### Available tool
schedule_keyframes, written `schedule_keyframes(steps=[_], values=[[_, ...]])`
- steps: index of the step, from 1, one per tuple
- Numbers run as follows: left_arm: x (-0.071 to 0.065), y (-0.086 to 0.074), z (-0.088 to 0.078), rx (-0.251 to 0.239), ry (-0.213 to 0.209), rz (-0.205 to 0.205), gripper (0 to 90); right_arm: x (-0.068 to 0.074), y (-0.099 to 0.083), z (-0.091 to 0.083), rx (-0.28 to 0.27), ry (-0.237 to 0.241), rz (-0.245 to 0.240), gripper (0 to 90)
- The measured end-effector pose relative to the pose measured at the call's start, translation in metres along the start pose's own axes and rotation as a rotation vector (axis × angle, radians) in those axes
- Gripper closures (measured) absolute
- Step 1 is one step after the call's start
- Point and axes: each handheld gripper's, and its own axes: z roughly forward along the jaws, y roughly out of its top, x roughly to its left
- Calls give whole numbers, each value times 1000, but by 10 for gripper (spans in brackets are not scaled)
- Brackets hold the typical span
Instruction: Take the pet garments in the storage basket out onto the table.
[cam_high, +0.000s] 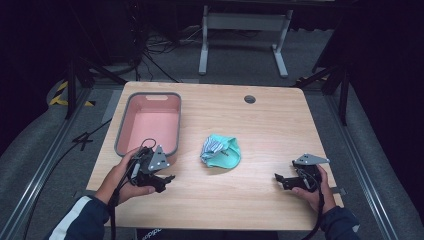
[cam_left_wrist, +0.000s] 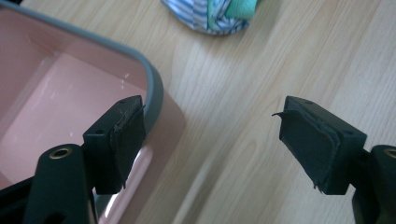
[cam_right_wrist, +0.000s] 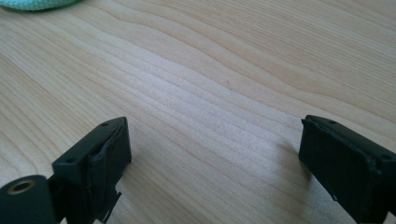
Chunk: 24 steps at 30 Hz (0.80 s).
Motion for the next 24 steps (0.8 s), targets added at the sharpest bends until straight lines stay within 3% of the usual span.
schedule_keyframes(steps=[17,20,24], values=[[11,-78,14,72,22,-62,222,0,0,0,0,0,-1,95],[15,-89,18,77,21,-84,217,0,0,0,0,1,0,95],[21,-106,22,51,10,-144,210,0,0,0,0,0,0,95]])
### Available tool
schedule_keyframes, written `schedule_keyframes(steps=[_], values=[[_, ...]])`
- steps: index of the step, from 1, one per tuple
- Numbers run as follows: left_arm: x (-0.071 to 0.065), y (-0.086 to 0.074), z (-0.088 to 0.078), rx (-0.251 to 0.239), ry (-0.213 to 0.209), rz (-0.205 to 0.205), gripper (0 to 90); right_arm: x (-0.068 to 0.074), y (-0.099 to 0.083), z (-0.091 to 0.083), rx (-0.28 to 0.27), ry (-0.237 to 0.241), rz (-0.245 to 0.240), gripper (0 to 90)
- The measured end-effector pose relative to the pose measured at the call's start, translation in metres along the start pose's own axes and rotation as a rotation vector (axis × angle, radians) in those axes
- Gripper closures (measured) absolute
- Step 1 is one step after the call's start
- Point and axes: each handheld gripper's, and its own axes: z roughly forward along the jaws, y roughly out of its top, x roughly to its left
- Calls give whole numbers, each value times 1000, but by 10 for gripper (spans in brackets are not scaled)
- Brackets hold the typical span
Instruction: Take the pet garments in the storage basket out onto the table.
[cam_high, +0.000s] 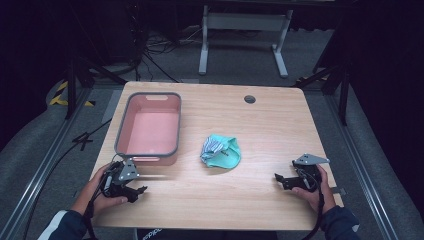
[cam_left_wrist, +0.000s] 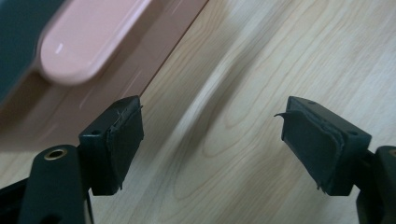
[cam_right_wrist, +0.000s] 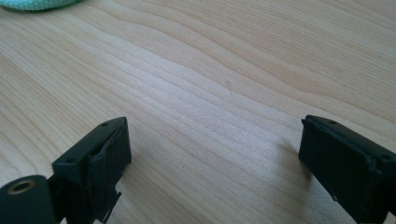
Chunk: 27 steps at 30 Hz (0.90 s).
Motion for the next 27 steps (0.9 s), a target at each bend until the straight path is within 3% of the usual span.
schedule_keyframes(steps=[4,5,8,11,12,14,27], values=[[6,-11,4,-11,-13,-38,196,0,0,0,0,0,1,95],[12,-19,4,-41,-33,-87,196,0,0,0,0,0,1,95],[19,-29,6,-86,-79,-151,191,0,0,0,0,0,1,95],[23,-37,7,-119,-93,-194,152,0,0,0,0,0,0,95],[23,-37,7,-119,-93,-194,150,0,0,0,0,0,0,95],[22,-43,8,-165,-86,-195,149,0,0,0,-1,1,1,95],[21,-43,8,-159,-81,-201,145,0,0,-1,-1,1,3,96]])
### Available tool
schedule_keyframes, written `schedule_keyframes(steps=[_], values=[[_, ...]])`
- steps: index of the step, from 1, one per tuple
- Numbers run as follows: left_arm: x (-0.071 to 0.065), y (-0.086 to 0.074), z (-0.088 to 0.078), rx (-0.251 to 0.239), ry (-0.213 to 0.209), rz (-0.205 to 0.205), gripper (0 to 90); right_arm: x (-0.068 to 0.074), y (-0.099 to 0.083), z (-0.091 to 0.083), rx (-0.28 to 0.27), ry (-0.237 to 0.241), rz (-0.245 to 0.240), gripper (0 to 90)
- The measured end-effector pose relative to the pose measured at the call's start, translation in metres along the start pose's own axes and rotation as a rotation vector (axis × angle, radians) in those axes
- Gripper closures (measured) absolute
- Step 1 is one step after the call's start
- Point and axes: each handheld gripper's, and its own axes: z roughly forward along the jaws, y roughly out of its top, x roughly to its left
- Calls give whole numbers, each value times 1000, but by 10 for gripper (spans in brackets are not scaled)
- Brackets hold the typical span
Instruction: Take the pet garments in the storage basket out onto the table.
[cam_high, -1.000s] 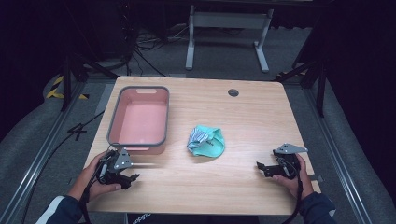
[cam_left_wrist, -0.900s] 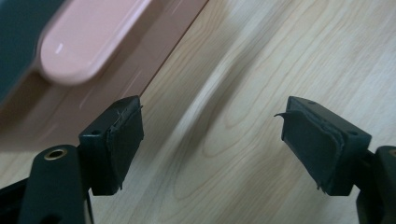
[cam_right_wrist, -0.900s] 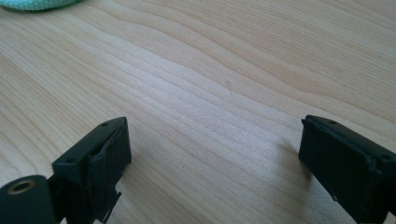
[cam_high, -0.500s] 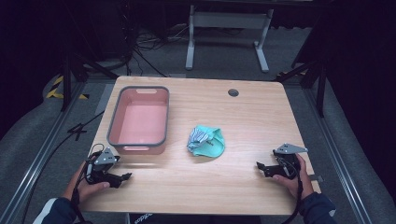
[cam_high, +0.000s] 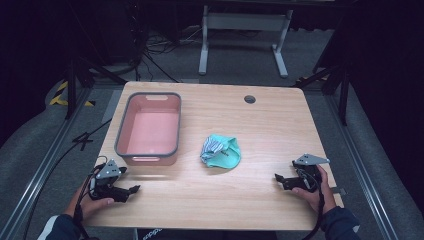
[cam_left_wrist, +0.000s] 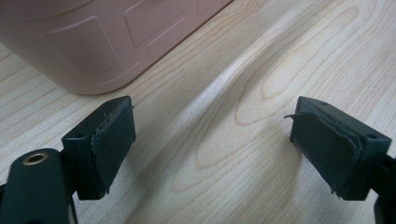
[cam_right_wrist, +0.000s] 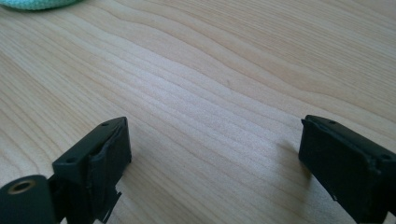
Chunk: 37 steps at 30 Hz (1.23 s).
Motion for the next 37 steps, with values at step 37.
schedule_keyframes(steps=[37], values=[[0,3,3,0,12,-12,120,0,0,0,0,2,-1,95]])
